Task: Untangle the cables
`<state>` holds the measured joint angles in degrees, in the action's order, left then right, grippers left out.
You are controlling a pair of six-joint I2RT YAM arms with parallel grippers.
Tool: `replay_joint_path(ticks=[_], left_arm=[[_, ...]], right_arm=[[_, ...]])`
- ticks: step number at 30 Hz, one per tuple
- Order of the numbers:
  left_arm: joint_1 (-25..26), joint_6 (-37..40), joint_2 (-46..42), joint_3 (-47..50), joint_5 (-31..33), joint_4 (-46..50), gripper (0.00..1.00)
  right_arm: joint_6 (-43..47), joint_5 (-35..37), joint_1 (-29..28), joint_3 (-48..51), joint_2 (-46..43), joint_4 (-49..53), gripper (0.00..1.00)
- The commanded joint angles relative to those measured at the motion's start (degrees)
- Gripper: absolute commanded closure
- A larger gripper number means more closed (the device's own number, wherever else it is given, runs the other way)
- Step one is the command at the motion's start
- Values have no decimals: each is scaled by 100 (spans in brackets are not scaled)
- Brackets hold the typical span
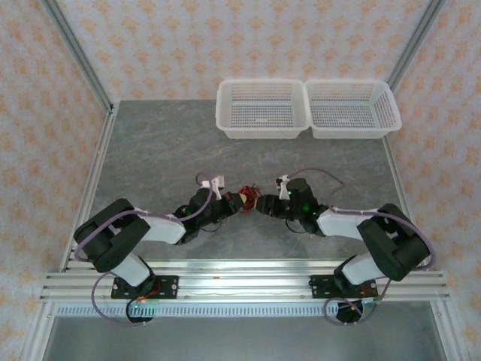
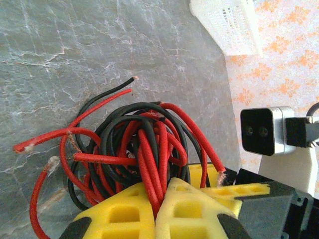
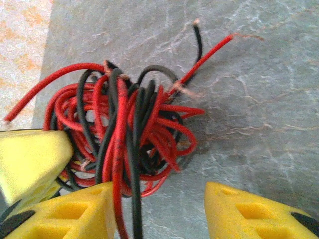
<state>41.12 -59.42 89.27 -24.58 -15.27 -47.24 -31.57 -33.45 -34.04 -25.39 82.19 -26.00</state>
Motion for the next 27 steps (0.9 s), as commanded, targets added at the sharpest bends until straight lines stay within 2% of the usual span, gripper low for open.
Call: replay_joint_path(ticks=[1, 9, 15, 20, 27], left_arm=[[-34, -108, -10, -3, 220, -298, 100], [-43, -79, -15, -1, 319, -184, 100], [-43, -88, -15, -8, 305, -193, 100], [-52, -114, -45, 30, 305, -228, 100], [-125, -118, -95, 136, 340, -256, 100]], right_arm=[[-55, -80, -126, -236, -101, -322, 51], [10, 182, -191, -323, -263, -2, 51], [44, 182, -193, -607, 132, -13, 51], [29, 156, -191, -785, 554, -111, 56], [-69, 146, -191, -540, 753, -489, 61]])
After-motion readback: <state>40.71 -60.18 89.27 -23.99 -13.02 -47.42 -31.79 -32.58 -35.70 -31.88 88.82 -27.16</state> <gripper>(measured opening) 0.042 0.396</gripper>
